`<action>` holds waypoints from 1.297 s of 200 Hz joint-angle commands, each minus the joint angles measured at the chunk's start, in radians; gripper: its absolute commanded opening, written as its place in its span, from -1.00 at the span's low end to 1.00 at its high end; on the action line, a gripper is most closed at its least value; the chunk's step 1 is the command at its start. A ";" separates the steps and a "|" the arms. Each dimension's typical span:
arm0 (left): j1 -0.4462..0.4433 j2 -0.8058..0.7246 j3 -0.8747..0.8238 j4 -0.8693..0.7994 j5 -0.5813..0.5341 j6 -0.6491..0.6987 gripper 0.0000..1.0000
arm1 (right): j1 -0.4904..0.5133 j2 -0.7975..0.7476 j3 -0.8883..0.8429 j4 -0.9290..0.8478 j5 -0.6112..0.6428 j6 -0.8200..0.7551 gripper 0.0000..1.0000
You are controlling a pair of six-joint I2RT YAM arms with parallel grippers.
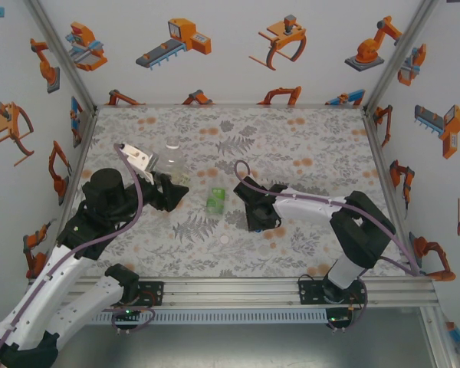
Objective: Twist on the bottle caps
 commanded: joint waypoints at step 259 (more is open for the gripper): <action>-0.173 0.145 0.146 -0.423 0.552 0.730 -1.00 | 0.005 -0.735 0.249 0.101 -0.844 -1.206 -1.00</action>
